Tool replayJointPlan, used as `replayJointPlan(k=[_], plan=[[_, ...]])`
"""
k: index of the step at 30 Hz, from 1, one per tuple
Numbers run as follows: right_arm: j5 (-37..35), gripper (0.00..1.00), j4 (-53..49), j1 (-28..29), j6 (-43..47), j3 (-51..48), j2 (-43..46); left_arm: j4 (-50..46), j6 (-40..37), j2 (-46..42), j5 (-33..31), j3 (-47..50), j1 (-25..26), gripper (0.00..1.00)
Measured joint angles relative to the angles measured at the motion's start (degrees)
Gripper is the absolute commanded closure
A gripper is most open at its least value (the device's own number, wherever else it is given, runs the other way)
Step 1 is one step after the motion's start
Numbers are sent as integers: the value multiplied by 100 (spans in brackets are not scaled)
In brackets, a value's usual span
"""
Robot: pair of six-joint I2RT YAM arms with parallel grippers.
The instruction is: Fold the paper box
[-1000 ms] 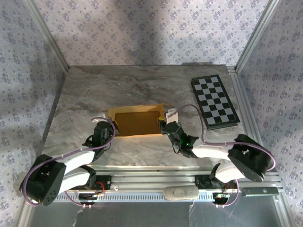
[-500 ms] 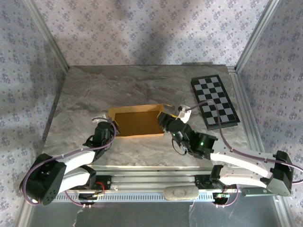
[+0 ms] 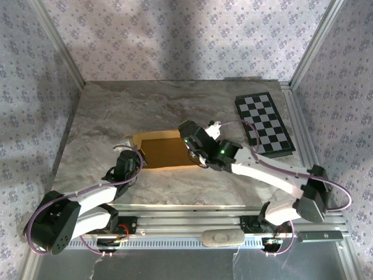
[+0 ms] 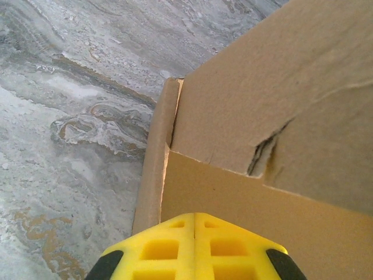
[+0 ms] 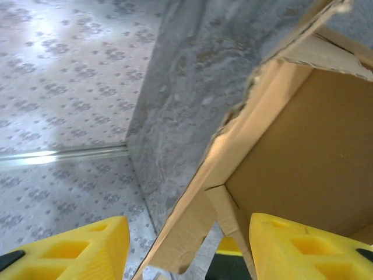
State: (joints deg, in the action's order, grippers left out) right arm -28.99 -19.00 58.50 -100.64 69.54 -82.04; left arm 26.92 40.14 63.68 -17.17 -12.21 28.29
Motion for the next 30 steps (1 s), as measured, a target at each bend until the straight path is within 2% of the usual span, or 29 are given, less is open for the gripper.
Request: replayJointPlan(k=[6, 10, 14, 16, 18, 22, 26, 30], plan=[[466, 44, -4, -280, -509, 431, -514, -24, -2, -22, 0, 0, 0, 100], [680, 49, 103, -463, -669, 503, -660, -28, -15, -22, 0, 0, 0, 100], [844, 62, 195, -603, -745, 496, -841, -39, -24, -22, 2, -11, 0, 100], [901, 73, 286, -625, -815, 448, -894, -79, -24, -22, 7, -31, 0, 100], [946, 79, 369, -625, -855, 369, -903, -175, -22, -39, 28, -72, 0, 99], [1003, 90, 542, -623, -949, 184, -903, -481, -17, -365, 120, -116, 2, 88], [1019, 93, 728, -625, -1078, 39, -903, -894, -9, -920, 151, -116, 0, 76], [1003, 96, 857, -623, -1115, -177, -844, -1449, 55, -1513, 251, -127, 2, 57]])
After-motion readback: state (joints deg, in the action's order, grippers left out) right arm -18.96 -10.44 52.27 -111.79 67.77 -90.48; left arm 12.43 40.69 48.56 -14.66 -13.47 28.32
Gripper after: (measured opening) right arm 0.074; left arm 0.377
